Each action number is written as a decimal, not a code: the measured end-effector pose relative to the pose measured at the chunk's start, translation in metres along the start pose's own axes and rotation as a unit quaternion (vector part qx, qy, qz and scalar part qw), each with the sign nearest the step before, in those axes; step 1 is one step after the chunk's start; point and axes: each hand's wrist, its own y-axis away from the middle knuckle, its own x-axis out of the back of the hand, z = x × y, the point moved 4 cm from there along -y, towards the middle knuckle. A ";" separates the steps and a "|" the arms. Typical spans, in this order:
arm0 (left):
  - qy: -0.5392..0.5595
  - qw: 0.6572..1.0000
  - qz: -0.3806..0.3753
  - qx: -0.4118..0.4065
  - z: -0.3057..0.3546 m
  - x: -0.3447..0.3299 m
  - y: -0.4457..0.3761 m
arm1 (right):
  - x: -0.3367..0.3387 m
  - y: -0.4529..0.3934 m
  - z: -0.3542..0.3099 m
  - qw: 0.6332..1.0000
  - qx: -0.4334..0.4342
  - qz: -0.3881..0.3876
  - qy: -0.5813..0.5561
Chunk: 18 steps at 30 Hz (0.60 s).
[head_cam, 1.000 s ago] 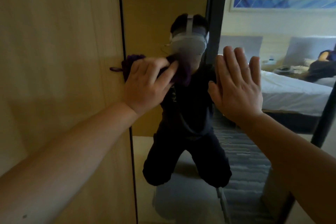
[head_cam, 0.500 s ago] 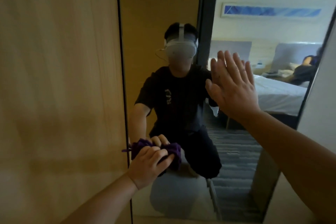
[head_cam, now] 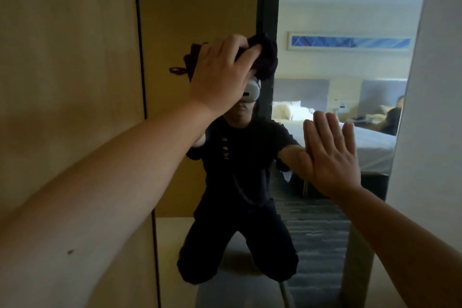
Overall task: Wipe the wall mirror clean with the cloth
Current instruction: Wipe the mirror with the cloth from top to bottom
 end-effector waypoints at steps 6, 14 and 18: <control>0.008 1.000 -0.022 -0.005 0.024 -0.006 0.051 | -0.003 0.001 0.001 0.999 0.011 0.043 -0.030; 0.048 0.995 -0.074 -0.048 0.113 -0.003 0.255 | -0.005 0.000 -0.001 0.994 0.003 0.088 -0.060; 0.045 0.991 -0.116 -0.040 0.134 -0.002 0.298 | -0.002 0.001 -0.001 0.995 0.006 0.068 -0.069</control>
